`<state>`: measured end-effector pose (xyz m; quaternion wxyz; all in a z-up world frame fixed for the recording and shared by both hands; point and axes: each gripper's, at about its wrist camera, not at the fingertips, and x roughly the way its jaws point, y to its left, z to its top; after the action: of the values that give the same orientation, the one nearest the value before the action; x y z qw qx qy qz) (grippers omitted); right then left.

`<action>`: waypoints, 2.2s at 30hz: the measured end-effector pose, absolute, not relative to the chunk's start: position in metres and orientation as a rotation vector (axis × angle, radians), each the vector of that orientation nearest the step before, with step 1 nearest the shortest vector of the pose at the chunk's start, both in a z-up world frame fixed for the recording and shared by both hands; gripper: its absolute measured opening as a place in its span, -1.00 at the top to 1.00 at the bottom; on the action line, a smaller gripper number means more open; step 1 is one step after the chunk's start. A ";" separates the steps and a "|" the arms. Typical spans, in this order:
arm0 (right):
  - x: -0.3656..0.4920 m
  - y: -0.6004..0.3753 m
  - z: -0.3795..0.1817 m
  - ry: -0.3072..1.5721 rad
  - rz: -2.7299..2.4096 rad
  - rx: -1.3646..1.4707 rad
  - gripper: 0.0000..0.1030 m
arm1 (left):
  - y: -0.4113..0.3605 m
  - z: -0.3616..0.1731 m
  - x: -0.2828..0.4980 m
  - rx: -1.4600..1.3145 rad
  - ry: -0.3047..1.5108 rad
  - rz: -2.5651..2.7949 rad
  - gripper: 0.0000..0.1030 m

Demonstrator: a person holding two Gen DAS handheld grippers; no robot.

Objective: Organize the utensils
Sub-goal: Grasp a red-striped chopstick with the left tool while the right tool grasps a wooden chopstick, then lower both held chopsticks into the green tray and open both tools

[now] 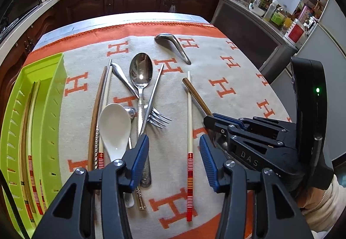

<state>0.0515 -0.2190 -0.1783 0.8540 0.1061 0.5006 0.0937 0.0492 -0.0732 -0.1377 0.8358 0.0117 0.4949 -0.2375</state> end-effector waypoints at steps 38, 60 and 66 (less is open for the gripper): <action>0.009 -0.289 -0.159 0.987 0.192 0.450 0.88 | -0.113 -0.151 0.041 0.041 1.070 -0.442 0.93; 0.053 -0.149 -0.066 0.945 0.503 0.280 0.88 | 0.062 -0.048 0.023 -0.046 0.873 -0.152 0.93; 0.080 -0.094 -0.061 1.007 0.550 0.309 0.88 | 0.100 -0.056 0.036 -0.053 0.892 -0.080 0.93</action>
<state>0.0805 -0.0944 -0.0607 0.8286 0.1457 0.4743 0.2592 0.0357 0.1002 -0.0556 0.9010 -0.0256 0.4313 -0.0388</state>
